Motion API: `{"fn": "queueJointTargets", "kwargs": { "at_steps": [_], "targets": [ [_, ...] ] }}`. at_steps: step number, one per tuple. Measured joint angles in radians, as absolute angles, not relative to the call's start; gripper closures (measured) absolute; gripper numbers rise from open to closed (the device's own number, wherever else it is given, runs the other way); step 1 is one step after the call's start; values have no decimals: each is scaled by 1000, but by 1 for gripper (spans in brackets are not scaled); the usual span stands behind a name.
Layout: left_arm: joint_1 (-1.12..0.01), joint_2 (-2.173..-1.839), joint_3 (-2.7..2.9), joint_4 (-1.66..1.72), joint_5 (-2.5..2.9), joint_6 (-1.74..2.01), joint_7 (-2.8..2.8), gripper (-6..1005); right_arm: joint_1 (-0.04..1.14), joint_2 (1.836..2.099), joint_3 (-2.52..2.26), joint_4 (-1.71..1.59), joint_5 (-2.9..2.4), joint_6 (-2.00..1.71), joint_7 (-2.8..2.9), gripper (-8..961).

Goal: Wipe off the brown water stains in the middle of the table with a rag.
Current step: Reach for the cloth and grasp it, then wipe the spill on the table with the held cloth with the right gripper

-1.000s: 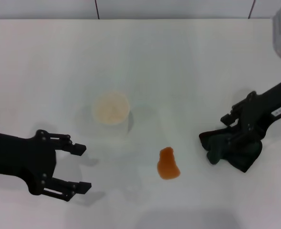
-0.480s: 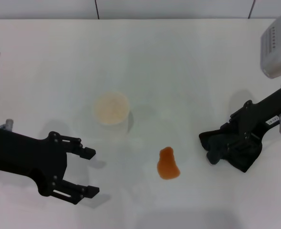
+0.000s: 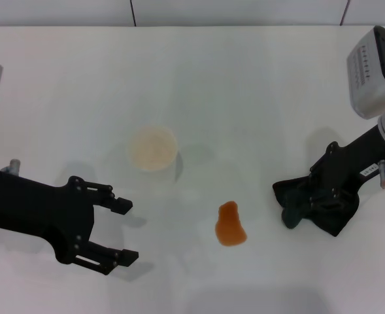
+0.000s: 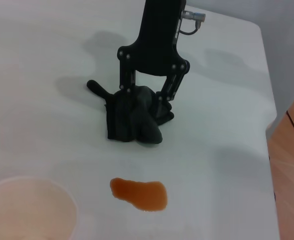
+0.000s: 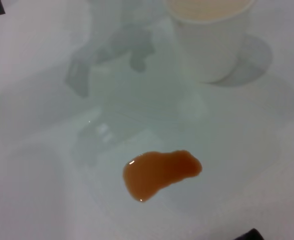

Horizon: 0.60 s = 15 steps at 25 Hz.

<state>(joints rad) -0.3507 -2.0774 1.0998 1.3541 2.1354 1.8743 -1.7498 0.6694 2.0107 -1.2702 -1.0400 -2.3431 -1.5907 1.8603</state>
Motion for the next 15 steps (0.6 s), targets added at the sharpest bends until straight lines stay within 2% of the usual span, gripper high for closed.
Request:
{"fn": "queueJointTargets", "kwargs": {
  "at_steps": [3,5,15],
  "targets": [
    [-355,-2077,1104,1354,2135,1873,-1753,164,675,2011,-1276,-1032,-2344,-1590,1860,519],
    [-356,-2077,1111,1354,2135,1866,-1754,164,677,2011,-1283,-1028,-2343,-1585,1860,747],
    [-362,-2078,1136,1329,2135,1847,-1747,164,740,2017,-1306,-947,-2267,-1534,1859,855]
  ]
}}
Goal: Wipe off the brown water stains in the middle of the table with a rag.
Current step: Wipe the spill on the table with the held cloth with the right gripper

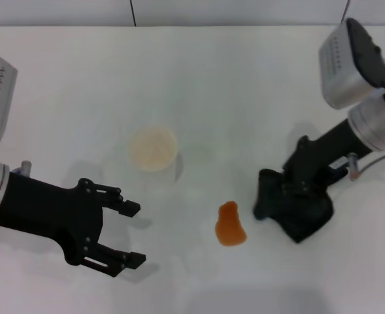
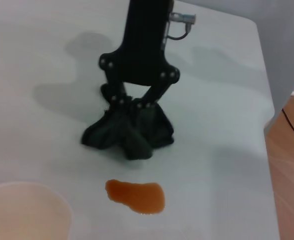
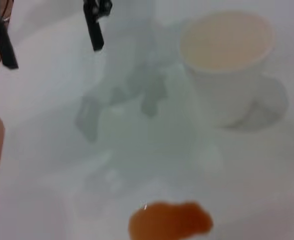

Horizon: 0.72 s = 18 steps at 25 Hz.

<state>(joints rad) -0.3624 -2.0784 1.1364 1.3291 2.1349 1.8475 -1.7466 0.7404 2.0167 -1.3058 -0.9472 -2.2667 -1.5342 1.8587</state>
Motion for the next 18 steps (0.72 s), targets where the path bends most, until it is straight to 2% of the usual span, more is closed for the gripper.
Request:
{"fn": "queueJointTargets", "kwargs": {
  "at_steps": [11,18],
  "targets": [
    [-363,-2077,1161,1314,2135,1848,-1746,164,824,2023,-1569,-886,-2138,-1361,1907,887],
    [-364,-2076,1161,1311,2136,1848,-1746,165,833,2026,-1707,-884,-1993,-1355,1899,888]
  ]
}}
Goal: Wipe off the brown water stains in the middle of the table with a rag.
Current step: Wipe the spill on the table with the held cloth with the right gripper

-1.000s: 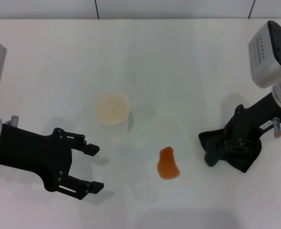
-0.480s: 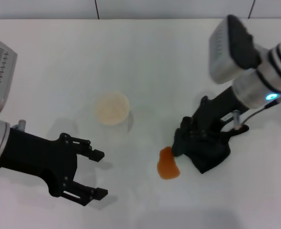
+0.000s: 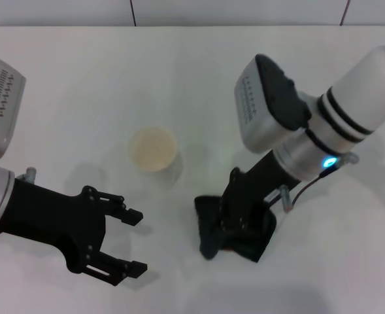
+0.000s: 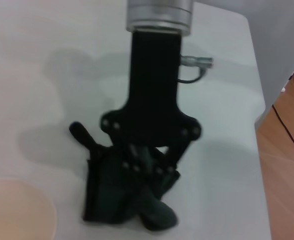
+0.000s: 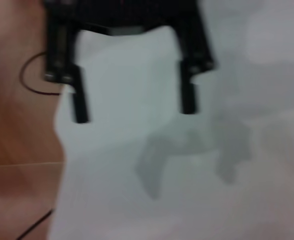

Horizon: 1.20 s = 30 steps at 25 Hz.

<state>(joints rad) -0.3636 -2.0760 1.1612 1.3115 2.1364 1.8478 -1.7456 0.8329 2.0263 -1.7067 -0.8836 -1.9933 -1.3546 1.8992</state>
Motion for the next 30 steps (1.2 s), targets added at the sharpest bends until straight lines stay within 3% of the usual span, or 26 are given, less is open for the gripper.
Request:
{"fn": "queueJointTargets", "kwargs": {
  "at_steps": [10,19,30],
  "targets": [
    [-363,-2076,1161,1309,2149,1848,-1744,165,833,2022,-1786,-868,-1937,-1289,1856,888],
    [-357,-2076,1161,1305,2156,1847,-1740,165,821,2011,-1580,-833,-2100,-1254,1793,889],
    [-362,-2077,1159,1305,2154,1847,-1740,166,817,2026,-1742,-851,-1937,-1341,1792,889]
  ]
}}
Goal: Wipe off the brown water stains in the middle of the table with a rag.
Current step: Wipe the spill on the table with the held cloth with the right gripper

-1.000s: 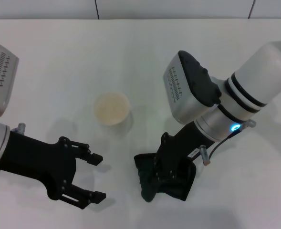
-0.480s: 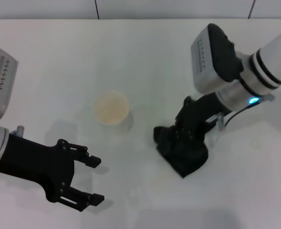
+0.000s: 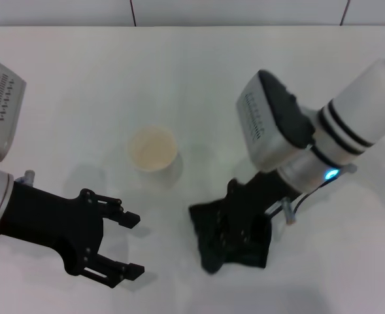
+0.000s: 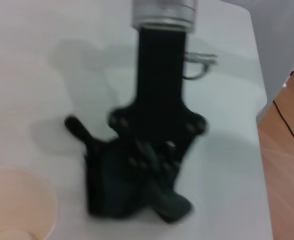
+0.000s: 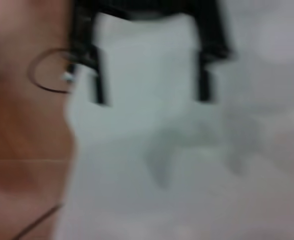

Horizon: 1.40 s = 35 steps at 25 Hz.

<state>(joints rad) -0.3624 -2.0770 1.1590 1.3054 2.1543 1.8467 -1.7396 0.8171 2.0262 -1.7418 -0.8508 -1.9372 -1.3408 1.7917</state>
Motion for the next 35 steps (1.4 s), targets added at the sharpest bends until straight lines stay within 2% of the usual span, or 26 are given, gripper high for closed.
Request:
{"fn": "queueJointTargets", "kwargs": {
  "at_steps": [7,12,19,24,30,35],
  "targets": [
    [-365,-2077,1159,1305,2151,1842,-1740,166,821,2027,-1807,-845,-1883,-1299,1787,889],
    [-359,-2077,1157,1305,2152,1839,-1738,166,816,2011,-1719,-836,-1946,-1269,1778,888],
    [-361,-2077,1156,1305,2154,1838,-1737,166,799,2014,-1581,-848,-2081,-1264,1776,888],
    [-366,-2077,1155,1302,2153,1832,-1737,166,798,2026,-1646,-859,-2044,-1308,1784,888],
    [-367,-2077,1154,1301,2149,1823,-1738,167,810,2027,-1745,-855,-1942,-1302,1789,885],
    [-363,-2077,1154,1301,2149,1822,-1737,167,797,2008,-1641,-858,-2003,-1325,1787,859]
  ]
}}
